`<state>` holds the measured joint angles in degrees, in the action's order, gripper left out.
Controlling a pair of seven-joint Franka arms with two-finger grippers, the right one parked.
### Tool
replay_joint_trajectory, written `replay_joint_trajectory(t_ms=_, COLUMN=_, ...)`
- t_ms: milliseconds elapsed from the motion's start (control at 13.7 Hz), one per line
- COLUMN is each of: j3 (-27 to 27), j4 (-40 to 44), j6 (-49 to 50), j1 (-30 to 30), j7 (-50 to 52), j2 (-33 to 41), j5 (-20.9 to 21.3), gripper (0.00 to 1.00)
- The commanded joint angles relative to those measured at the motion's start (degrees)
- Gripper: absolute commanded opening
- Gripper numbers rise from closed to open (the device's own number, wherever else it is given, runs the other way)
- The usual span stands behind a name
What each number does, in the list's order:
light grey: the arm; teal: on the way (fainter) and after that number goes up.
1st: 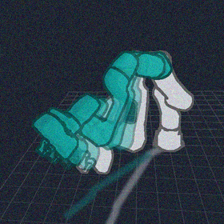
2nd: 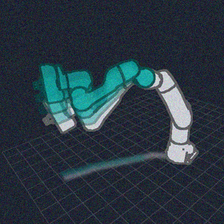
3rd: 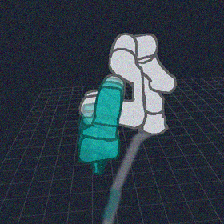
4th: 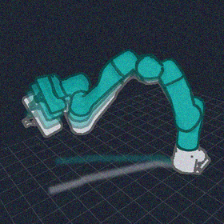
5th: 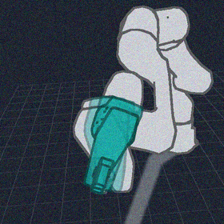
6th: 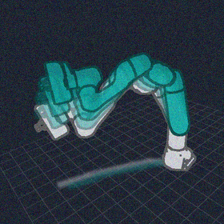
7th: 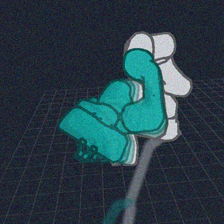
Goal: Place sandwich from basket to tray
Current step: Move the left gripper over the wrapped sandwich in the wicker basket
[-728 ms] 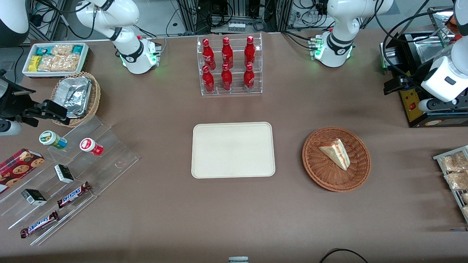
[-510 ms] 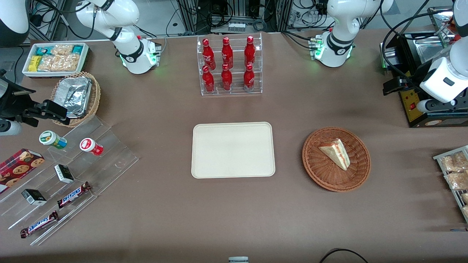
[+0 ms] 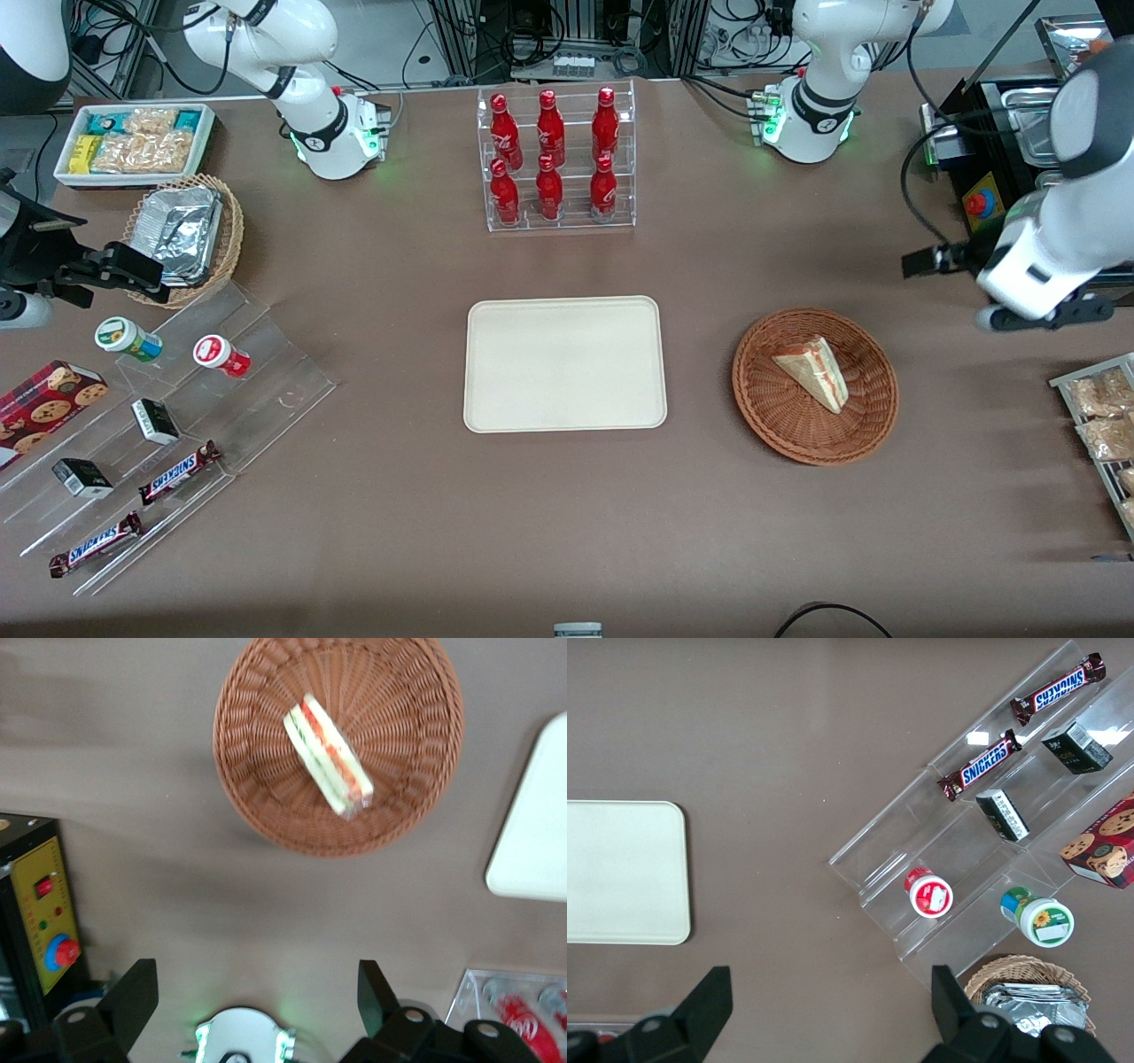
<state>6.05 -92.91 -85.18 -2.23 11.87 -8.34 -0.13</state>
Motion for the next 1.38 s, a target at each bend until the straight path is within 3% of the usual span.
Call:
replay_joint_trajectory(t_ms=0, j3=-0.08, j4=-0.25, j6=-4.53, j1=0.47, j7=6.12, j2=-2.90, j5=0.21, gripper=0.99)
replay_joint_trajectory(t_ms=801, j3=-0.08, j4=-3.94, j6=-22.65, j1=5.57, j7=25.55, j2=-12.22, j5=0.65, gripper=0.99)
replay_joint_trajectory(t_ms=1311, j3=-0.08, j4=-4.12, j6=-27.67, j1=6.62, j7=30.14, j2=-14.86, j5=0.83, gripper=0.99)
